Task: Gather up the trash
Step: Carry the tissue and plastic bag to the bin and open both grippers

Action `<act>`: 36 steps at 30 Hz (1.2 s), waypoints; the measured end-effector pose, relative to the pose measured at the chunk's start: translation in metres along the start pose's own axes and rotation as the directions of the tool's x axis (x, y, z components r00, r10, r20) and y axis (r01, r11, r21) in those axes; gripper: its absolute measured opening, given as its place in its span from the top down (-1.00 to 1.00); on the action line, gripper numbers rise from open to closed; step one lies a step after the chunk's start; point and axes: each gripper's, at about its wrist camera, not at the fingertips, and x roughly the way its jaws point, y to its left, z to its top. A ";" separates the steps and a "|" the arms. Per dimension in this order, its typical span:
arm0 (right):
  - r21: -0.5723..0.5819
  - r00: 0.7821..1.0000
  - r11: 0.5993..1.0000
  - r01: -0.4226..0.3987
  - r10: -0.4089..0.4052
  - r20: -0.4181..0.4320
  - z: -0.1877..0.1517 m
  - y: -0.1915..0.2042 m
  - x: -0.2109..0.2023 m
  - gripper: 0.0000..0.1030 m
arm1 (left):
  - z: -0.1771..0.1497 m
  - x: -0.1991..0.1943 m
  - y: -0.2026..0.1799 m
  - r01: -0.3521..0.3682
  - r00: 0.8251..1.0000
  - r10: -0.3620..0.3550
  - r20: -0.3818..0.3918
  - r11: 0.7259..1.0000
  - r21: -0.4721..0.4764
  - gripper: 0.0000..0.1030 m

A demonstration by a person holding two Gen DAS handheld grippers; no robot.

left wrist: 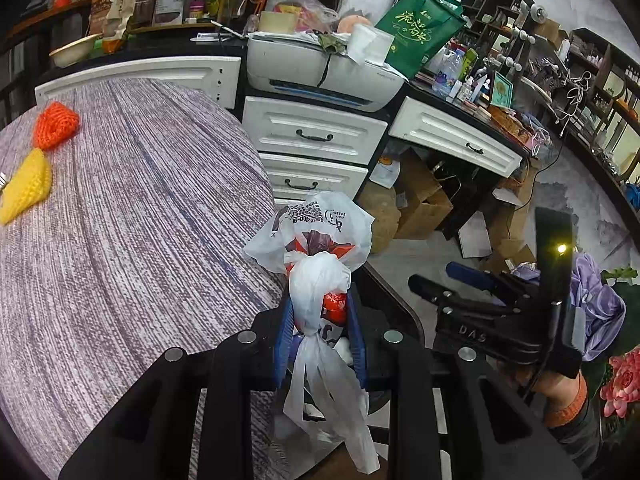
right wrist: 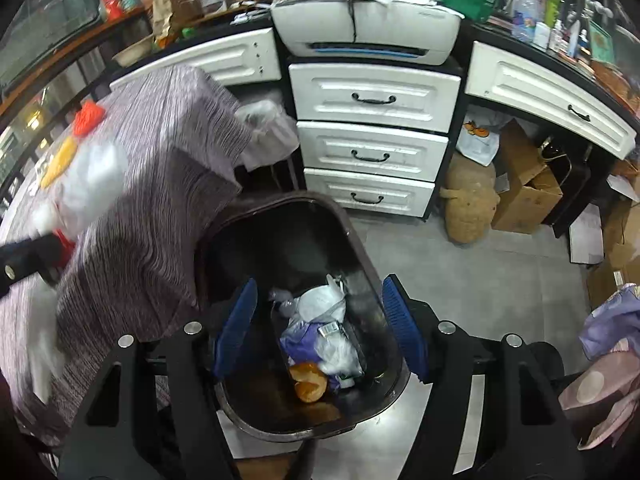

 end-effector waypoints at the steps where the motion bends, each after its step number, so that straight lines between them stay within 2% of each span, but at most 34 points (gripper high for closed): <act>1: 0.011 1.000 1.000 0.004 -0.004 0.009 0.001 -0.002 -0.002 -0.43 | 0.000 0.001 0.000 0.003 1.000 -0.003 -0.004 1.000 -0.001 0.51; 2: 0.024 1.000 1.000 0.007 -0.007 0.019 0.002 -0.004 -0.005 -0.51 | -0.001 0.003 -0.001 0.004 1.000 -0.004 -0.009 1.000 0.001 0.51; 11: 0.133 0.987 0.991 0.014 -0.036 0.158 0.011 -0.021 -0.042 -0.51 | -0.002 0.015 -0.016 0.017 0.999 -0.016 -0.031 0.999 0.030 0.51; 13: 0.150 0.980 0.989 0.006 -0.036 0.196 0.014 -0.024 -0.052 -0.51 | -0.001 0.020 -0.021 0.022 0.999 -0.020 -0.040 0.999 0.040 0.51; 16: 0.173 0.965 0.985 -0.004 -0.041 0.258 0.015 -0.027 -0.068 -0.67 | -0.001 0.030 -0.029 0.031 0.998 -0.028 -0.059 0.998 0.056 0.51; 18: 0.179 0.952 0.984 -0.005 -0.050 0.303 0.016 -0.027 -0.079 -0.69 | 0.000 0.036 -0.033 0.037 0.997 -0.032 -0.071 0.997 0.066 0.51; 22: 0.180 0.943 0.983 -0.019 -0.043 0.330 0.017 -0.029 -0.089 -0.69 | 0.001 0.049 -0.042 0.050 0.994 -0.041 -0.099 0.995 0.089 0.51; 30: 0.186 0.945 0.981 -0.049 -0.015 0.327 0.015 -0.030 -0.089 -0.69 | -0.004 0.076 -0.051 0.077 0.981 -0.054 -0.185 0.990 0.121 0.51; 33: 0.194 0.945 0.979 -0.055 -0.012 0.327 0.015 -0.032 -0.089 -0.69 | -0.007 0.083 -0.053 0.079 0.977 -0.050 -0.209 0.988 0.131 0.45; 35: 0.197 0.946 0.979 -0.058 -0.009 0.325 0.014 -0.032 -0.088 -0.69 | -0.009 0.085 -0.053 0.073 0.976 -0.044 -0.212 0.989 0.130 0.33; 36: 0.196 0.946 0.979 -0.058 -0.009 0.325 0.014 -0.032 -0.088 -0.69 | -0.009 0.085 -0.053 0.074 0.976 -0.046 -0.212 0.989 0.128 0.19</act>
